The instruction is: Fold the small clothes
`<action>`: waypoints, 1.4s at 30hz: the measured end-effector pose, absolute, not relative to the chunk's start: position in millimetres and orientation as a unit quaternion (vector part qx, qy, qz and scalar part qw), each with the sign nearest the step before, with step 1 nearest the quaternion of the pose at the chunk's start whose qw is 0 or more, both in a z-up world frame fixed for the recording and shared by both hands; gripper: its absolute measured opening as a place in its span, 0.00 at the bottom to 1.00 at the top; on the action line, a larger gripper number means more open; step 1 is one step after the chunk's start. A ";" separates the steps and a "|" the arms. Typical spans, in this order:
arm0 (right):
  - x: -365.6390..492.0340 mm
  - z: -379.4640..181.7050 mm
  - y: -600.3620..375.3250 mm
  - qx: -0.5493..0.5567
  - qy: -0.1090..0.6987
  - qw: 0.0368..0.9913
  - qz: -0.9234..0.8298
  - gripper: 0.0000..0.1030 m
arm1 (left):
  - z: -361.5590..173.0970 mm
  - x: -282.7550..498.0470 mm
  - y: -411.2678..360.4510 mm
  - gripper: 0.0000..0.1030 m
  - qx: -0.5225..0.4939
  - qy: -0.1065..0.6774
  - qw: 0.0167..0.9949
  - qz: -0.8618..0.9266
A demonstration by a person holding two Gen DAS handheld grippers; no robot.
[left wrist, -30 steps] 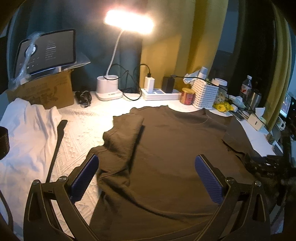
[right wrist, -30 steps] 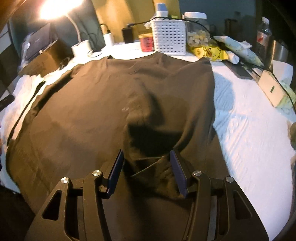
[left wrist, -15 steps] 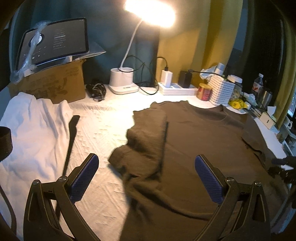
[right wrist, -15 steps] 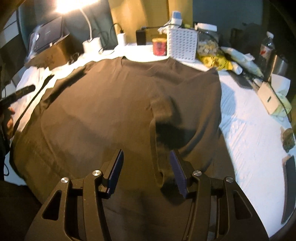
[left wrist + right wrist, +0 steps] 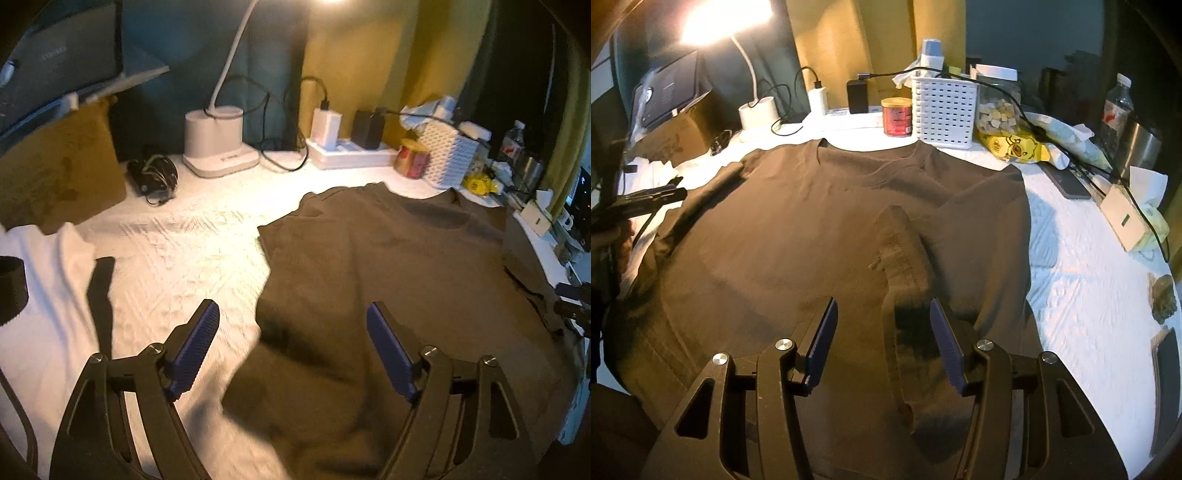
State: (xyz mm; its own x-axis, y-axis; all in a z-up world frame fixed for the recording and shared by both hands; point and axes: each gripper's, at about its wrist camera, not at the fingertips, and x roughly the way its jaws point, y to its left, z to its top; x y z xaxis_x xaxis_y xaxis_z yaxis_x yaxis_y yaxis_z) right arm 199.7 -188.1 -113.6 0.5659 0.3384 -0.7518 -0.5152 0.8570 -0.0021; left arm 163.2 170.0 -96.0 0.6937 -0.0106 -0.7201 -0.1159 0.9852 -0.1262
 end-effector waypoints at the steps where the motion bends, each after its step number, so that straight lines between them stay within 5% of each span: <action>1: 201.3 -114.1 -189.6 -0.109 0.398 0.878 0.241 0.54 | -98.3 168.1 172.5 0.78 -0.082 0.393 0.915 0.026; 9: 210.2 -119.7 -201.6 -0.093 0.407 0.881 0.225 0.54 | -117.1 191.4 181.3 0.70 -0.114 0.423 0.899 -0.018; 13: 212.0 -120.9 -201.8 -0.090 0.408 0.880 0.227 0.54 | -116.0 192.6 177.7 0.18 -0.104 0.431 0.896 -0.031; 16: 212.8 -120.8 -200.8 -0.089 0.407 0.879 0.230 0.54 | -110.9 185.8 175.8 0.10 -0.098 0.419 0.903 -0.018; 42: 197.1 -113.0 -232.8 -0.058 0.383 0.888 0.246 0.54 | -78.6 127.7 163.0 0.09 -0.056 0.328 0.926 0.178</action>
State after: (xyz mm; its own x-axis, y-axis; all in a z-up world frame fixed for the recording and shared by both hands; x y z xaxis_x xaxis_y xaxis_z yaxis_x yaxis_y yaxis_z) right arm 197.1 -232.8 -113.0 0.5855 0.3926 -0.7093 -0.4810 0.8725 0.0860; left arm 127.7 163.0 -78.6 0.7213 0.2936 -0.6273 -0.3672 0.9300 0.0131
